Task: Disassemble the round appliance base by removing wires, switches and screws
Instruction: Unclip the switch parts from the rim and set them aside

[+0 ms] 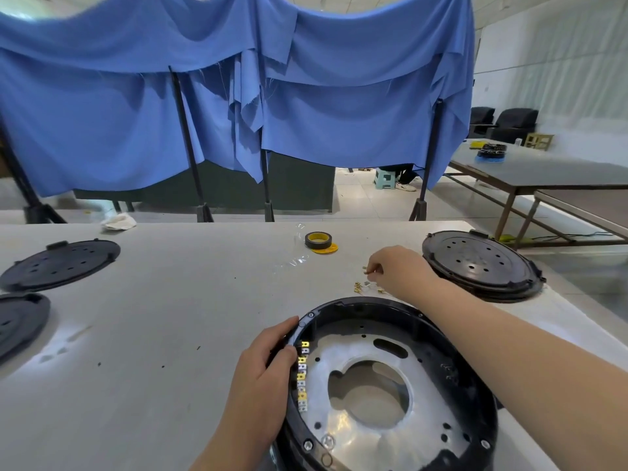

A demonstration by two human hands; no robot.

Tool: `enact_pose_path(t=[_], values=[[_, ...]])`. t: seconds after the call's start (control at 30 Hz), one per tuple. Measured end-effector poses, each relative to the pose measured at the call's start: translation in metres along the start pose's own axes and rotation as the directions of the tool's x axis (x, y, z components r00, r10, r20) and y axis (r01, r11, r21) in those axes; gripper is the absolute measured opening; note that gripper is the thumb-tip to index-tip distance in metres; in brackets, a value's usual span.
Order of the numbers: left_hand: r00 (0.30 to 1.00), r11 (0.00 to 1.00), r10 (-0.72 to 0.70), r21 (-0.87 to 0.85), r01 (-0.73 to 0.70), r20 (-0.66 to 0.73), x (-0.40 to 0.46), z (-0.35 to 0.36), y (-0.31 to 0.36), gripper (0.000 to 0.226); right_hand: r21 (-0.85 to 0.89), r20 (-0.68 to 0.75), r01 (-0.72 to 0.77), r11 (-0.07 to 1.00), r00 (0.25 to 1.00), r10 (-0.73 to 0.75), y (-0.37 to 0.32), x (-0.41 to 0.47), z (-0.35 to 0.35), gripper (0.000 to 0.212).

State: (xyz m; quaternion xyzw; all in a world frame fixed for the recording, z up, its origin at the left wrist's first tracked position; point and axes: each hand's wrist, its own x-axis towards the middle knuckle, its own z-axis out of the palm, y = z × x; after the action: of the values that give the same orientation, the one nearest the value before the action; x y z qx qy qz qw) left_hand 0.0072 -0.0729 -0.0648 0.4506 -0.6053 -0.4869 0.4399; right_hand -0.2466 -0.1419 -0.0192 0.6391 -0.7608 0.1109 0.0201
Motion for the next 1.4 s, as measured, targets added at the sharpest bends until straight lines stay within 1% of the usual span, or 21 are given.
enact_pose_path(t=[0.1, 0.17, 0.2, 0.27, 0.33, 0.43, 0.53, 0.63, 0.7, 0.8, 0.9, 0.93, 1.0, 1.07, 1.13, 1.2, 1.27, 1.33, 1.4], values=[[1.0, 1.0, 0.004, 0.009, -0.004, -0.001, 0.0, 0.0, 0.0, 0.039, 0.033, 0.089, -0.017, 0.999, 0.996, 0.014, 0.004, 0.004, 0.01, 0.017], [1.0, 1.0, 0.009, 0.006, -0.009, -0.004, 0.0, 0.001, 0.0, 0.039, 0.082, 0.172, -0.02, 0.996, 0.985, 0.006, 0.009, 0.006, 0.015, 0.02], [1.0, 1.0, 0.01, 0.003, -0.01, -0.005, 0.0, 0.0, 0.0, 0.039, 0.122, 0.187, -0.026, 0.992, 0.982, 0.002, 0.012, 0.006, 0.016, 0.022], [1.0, 1.0, 0.011, 0.004, -0.011, -0.004, -0.001, 0.0, 0.0, 0.039, 0.231, 0.164, -0.055, 0.971, 0.986, 0.017, 0.016, 0.004, 0.015, 0.025], [1.0, 1.0, 0.014, 0.01, -0.014, 0.0, -0.001, 0.0, 0.0, 0.04, 0.344, 0.111, -0.066, 0.937, 0.993, 0.029, 0.019, -0.001, 0.008, 0.027], [1.0, 1.0, 0.021, 0.012, -0.021, 0.003, -0.001, -0.001, 0.001, 0.041, 0.464, 0.046, -0.044, 0.885, 0.999, 0.025, 0.022, -0.021, -0.013, 0.021], [1.0, 1.0, 0.016, 0.02, -0.016, 0.006, -0.001, -0.002, 0.002, 0.041, 0.549, 0.001, -0.021, 0.835, 1.0, 0.024, 0.025, -0.06, -0.029, 0.014], [1.0, 1.0, -0.003, 0.03, 0.003, 0.018, 0.0, -0.004, 0.005, 0.04, 0.669, -0.043, -0.036, 0.742, 0.995, 0.087, 0.029, -0.106, -0.027, 0.018], [1.0, 0.999, -0.01, 0.05, 0.008, 0.027, 0.0, -0.005, 0.007, 0.04, 0.708, -0.082, -0.027, 0.706, 0.989, 0.12, 0.029, -0.131, -0.018, 0.022], [0.999, 0.994, 0.012, 0.112, -0.016, 0.033, 0.002, -0.011, 0.009, 0.041, 0.747, -0.136, -0.004, 0.665, 0.978, 0.158, 0.028, -0.154, -0.003, 0.026], [0.999, 0.988, 0.03, 0.147, -0.034, 0.032, 0.005, -0.02, 0.012, 0.042, 0.827, -0.168, 0.031, 0.561, 0.966, 0.195, 0.023, -0.165, 0.009, 0.028], [0.999, 0.985, 0.035, 0.168, -0.04, 0.033, 0.006, -0.023, 0.013, 0.043, 0.84, -0.176, 0.043, 0.542, 0.965, 0.196, 0.021, -0.168, 0.014, 0.029], [0.998, 0.969, 0.055, 0.239, -0.06, 0.025, 0.005, -0.027, 0.016, 0.045, 0.845, -0.203, 0.076, 0.529, 0.961, 0.185, 0.017, -0.172, 0.026, 0.029], [0.994, 0.92, 0.109, 0.378, -0.1, -0.003, 0.001, -0.027, 0.02, 0.044, 0.887, -0.198, 0.091, 0.452, 0.96, 0.195, 0.014, -0.174, 0.036, 0.036], [0.967, 0.818, 0.256, 0.534, -0.212, -0.008, -0.004, -0.023, 0.028, 0.041, 0.899, -0.202, 0.102, 0.425, 0.96, 0.196, 0.015, -0.174, 0.043, 0.044], [0.918, 0.735, 0.393, 0.581, -0.349, 0.054, -0.011, -0.01, 0.042, 0.037, 0.905, -0.2, 0.108, 0.413, 0.962, 0.186, 0.016, -0.173, 0.047, 0.051], [0.887, 0.71, 0.434, 0.545, -0.445, 0.159, -0.019, 0.009, 0.056, 0.031, 0.913, -0.189, 0.1, 0.395, 0.963, 0.194, 0.017, -0.171, 0.049, 0.057], [0.879, 0.734, 0.394, 0.484, -0.477, 0.269, -0.027, 0.033, 0.066, 0.024, 0.914, -0.195, 0.101, 0.394, 0.959, 0.205, 0.016, -0.171, 0.049, 0.057], [0.886, 0.771, 0.303, 0.456, -0.445, 0.351, -0.027, 0.058, 0.071, 0.017, 0.913, -0.206, 0.111, 0.393, 0.956, 0.209, 0.014, -0.17, 0.047, 0.058]])
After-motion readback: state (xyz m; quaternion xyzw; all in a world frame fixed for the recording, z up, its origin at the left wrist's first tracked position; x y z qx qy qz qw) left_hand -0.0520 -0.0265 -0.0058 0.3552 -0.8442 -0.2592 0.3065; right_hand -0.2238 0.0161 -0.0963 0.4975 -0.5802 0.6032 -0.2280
